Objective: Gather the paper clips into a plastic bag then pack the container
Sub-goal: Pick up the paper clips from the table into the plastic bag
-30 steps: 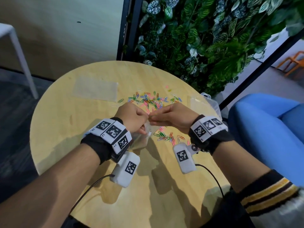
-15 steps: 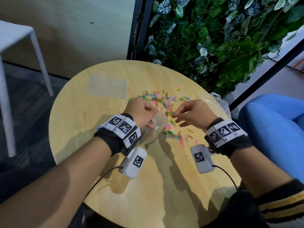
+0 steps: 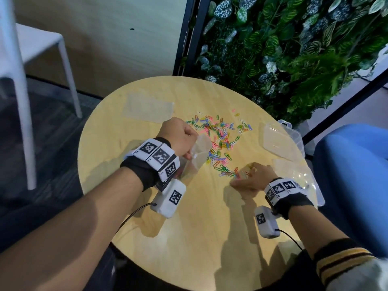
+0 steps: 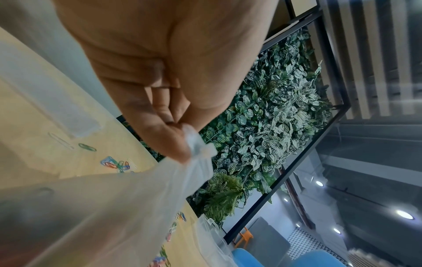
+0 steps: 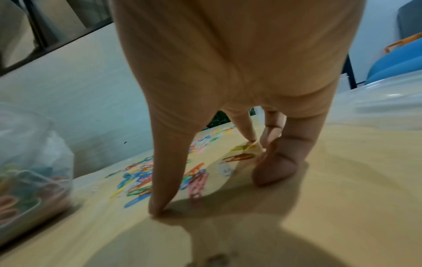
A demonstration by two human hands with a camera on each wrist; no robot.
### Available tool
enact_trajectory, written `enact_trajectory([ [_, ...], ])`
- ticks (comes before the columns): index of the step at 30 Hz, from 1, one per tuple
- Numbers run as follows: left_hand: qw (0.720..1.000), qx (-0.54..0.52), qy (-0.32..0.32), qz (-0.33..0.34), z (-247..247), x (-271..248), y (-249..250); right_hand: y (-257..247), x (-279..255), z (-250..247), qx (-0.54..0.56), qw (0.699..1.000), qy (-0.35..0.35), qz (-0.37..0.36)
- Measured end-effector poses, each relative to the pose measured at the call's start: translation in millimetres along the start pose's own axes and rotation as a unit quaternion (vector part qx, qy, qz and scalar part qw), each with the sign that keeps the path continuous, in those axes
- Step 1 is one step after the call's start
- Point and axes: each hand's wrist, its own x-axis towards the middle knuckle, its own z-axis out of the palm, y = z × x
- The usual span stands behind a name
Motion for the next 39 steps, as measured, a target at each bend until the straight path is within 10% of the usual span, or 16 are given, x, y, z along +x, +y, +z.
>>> enact_trajectory([
  [26, 0.999, 0.000, -0.035, -0.024, 5, 3, -5, -48, 19, 8, 0.207, 0.966, 0.139, -0.064],
  [28, 0.999, 0.005, -0.043, -0.029, 9, 2, -4, -37, 15, 5, 0.380, 0.920, 0.089, -0.025],
  [30, 0.999, 0.006, -0.044, -0.025, 12, 1, -4, -33, 10, -1, 0.581, 0.814, 0.011, -0.006],
  [34, 0.999, 0.017, -0.040, -0.012, 18, 1, -2, -43, 1, -21, 0.735, 0.671, -0.088, -0.024],
  [39, 1.000, 0.018, -0.025, 0.001, 23, 4, 0, -75, -27, -33, 0.709, 0.678, -0.158, -0.114],
])
